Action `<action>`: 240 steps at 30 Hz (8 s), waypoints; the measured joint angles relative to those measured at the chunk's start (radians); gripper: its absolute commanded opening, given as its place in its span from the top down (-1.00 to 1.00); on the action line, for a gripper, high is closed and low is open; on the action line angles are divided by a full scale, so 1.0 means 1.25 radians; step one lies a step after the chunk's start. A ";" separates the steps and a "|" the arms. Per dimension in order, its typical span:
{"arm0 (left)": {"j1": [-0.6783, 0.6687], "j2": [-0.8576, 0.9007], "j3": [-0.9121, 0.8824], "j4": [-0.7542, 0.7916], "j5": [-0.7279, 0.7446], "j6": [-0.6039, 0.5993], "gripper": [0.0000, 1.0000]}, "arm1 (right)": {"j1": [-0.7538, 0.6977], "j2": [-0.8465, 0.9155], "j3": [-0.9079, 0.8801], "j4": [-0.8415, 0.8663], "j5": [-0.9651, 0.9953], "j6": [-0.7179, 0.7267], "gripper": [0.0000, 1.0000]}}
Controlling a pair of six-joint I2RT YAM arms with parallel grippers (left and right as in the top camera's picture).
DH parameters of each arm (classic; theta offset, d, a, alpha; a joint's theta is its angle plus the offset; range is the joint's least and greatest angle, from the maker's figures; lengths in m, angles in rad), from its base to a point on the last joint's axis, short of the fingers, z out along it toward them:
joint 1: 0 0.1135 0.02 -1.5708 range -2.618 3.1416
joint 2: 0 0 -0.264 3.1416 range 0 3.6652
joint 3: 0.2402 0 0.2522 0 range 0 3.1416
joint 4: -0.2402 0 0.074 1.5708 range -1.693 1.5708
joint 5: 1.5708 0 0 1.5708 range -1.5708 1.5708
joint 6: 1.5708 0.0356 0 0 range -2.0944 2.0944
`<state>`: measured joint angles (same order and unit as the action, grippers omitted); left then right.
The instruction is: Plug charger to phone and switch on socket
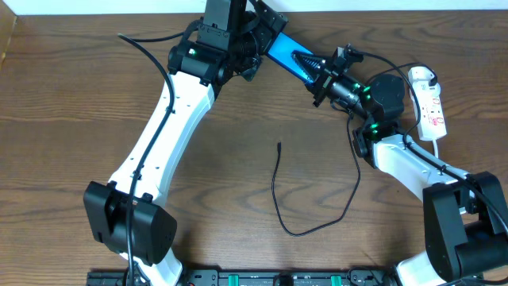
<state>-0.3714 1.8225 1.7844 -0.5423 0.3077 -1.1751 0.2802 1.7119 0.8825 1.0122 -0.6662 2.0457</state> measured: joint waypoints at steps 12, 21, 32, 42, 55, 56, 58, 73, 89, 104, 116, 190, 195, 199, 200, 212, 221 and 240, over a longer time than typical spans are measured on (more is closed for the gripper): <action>0.006 0.058 -0.003 0.099 0.036 -0.001 -0.98 | -0.002 0.000 0.000 -0.046 0.005 0.000 0.97; 0.011 0.071 -0.011 0.208 0.112 0.000 -0.97 | -0.057 0.000 0.000 -0.082 0.001 0.000 0.97; 0.010 0.095 -0.020 0.289 0.135 -0.054 -0.97 | -0.103 0.000 0.000 -0.083 0.005 0.000 0.97; 0.001 0.192 -0.023 0.396 0.211 -0.101 -0.97 | -0.105 0.000 0.000 -0.084 0.019 0.000 0.97; 0.002 0.194 -0.023 0.401 0.217 -0.107 -0.98 | -0.118 0.000 0.000 -0.084 0.023 0.000 0.97; 0.002 0.194 -0.023 0.401 0.217 -0.107 -0.97 | -0.118 0.000 0.000 -0.088 0.024 0.000 0.97; 0.001 0.194 -0.023 0.401 0.217 -0.103 -0.97 | -0.118 0.000 0.000 -0.101 0.024 0.000 0.97; -0.015 0.194 -0.023 0.401 0.217 -0.083 -0.99 | -0.118 0.000 0.000 -0.126 0.024 -0.001 0.97; -0.025 0.194 -0.023 0.400 0.216 -0.076 -0.43 | -0.108 0.000 0.000 -0.126 0.023 -0.001 0.97; -0.025 0.194 -0.023 0.399 0.216 -0.067 0.28 | -0.100 0.000 0.000 -0.127 0.031 -0.003 0.97; -0.023 0.194 -0.023 0.398 0.215 -0.067 0.76 | -0.077 0.000 0.000 -0.128 0.072 -0.005 0.97; 0.400 0.196 -0.034 0.078 0.941 0.464 0.85 | -0.100 0.000 0.004 -0.273 -0.173 -0.643 -0.54; 0.439 0.196 -0.034 0.077 0.963 0.484 0.85 | -0.069 0.000 0.066 -0.508 -0.146 -0.721 -0.61; 0.451 0.196 -0.034 0.077 0.968 0.487 0.85 | -0.032 0.000 0.169 -0.770 -0.079 -0.820 -0.68; 0.451 0.196 -0.034 0.077 0.969 0.489 0.86 | -0.018 0.000 0.202 -0.855 -0.048 -0.853 -0.70; 0.450 0.196 -0.034 0.077 0.971 0.508 0.85 | 0.161 0.003 0.349 -1.250 0.310 -1.027 -0.75; 0.450 0.196 -0.034 0.077 0.971 0.508 0.86 | 0.243 0.080 0.349 -1.317 0.393 -1.037 -0.73; 0.450 0.196 -0.034 0.077 0.967 0.528 0.85 | 0.260 0.163 0.349 -1.402 0.421 -1.034 -0.64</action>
<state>0.1905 2.0678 1.7424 -0.4461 1.5169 -0.5152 0.6048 1.9156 1.3186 -0.7406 -0.1406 0.7536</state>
